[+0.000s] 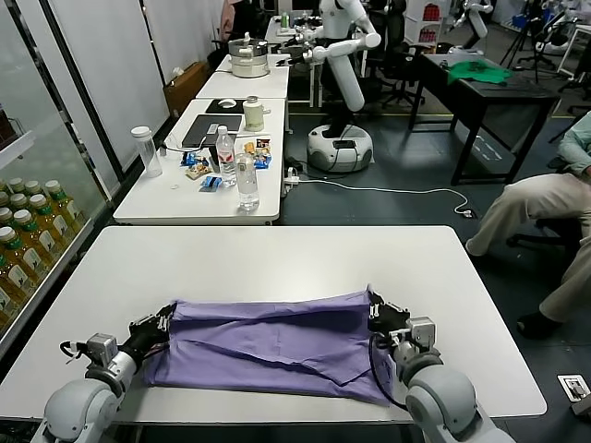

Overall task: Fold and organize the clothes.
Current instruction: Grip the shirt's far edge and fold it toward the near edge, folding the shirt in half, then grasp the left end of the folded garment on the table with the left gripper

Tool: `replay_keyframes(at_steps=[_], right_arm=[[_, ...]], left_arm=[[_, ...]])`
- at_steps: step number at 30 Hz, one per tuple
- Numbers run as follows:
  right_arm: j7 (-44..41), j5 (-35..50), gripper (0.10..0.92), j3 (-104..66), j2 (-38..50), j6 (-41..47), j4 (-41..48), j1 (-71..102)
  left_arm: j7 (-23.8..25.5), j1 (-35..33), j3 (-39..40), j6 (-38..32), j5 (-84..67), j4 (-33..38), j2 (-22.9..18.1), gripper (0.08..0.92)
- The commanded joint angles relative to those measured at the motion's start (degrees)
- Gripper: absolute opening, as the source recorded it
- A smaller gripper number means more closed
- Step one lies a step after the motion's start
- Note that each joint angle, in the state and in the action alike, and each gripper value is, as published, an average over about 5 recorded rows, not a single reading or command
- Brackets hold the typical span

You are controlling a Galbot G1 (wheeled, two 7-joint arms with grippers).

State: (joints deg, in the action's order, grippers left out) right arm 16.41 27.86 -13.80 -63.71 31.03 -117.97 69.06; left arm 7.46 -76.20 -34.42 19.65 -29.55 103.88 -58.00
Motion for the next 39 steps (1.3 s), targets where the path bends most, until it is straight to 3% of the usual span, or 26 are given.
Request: replay_keyframes(at_steps=[1, 12, 15, 23, 29, 34, 39], right_arm=[[-0.3, -1.5, 0.115, -0.8, 0.1, 0.0, -2.1, 3.8], [-1.1, -5.5, 0.118, -0.8, -0.8, 0.4, -1.4, 6.0], [-1.6, -6.4, 0.164, -1.4, -0.5, 0.5, -2.6, 7.4], [-1.1, -8.3, 0.396, -3.8, 0.1, 0.9, -8.8, 10.5], [-1.0, -10.0, 0.569, -4.0, -0.1, 1.2, -13.9, 14.7], [-0.7, -11.6, 0.725, -2.9, 0.1, 1.9, -15.7, 15.3], [-0.6, -12.5, 0.815, -2.2, 0.2, 2.0, -15.4, 14.8]], left_arm=[[0.6, -4.2, -1.9, 0.6, 1.0, 2.2, 0.1, 0.086], [-0.7, -4.1, -1.6, 1.3, 4.7, 1.3, 0.0, 0.092], [-0.8, -5.3, -2.1, 1.5, 4.8, 3.5, -0.1, 0.14], [-2.8, -7.9, -6.0, 1.7, 3.4, 8.8, 0.3, 0.371], [-11.8, -8.9, -3.3, 4.3, -0.8, 12.0, -2.1, 0.544], [-18.9, -7.3, 0.6, 8.8, -2.5, 10.6, -5.8, 0.7], [-21.8, -5.5, 1.5, 8.2, -5.0, 8.7, -7.3, 0.81]])
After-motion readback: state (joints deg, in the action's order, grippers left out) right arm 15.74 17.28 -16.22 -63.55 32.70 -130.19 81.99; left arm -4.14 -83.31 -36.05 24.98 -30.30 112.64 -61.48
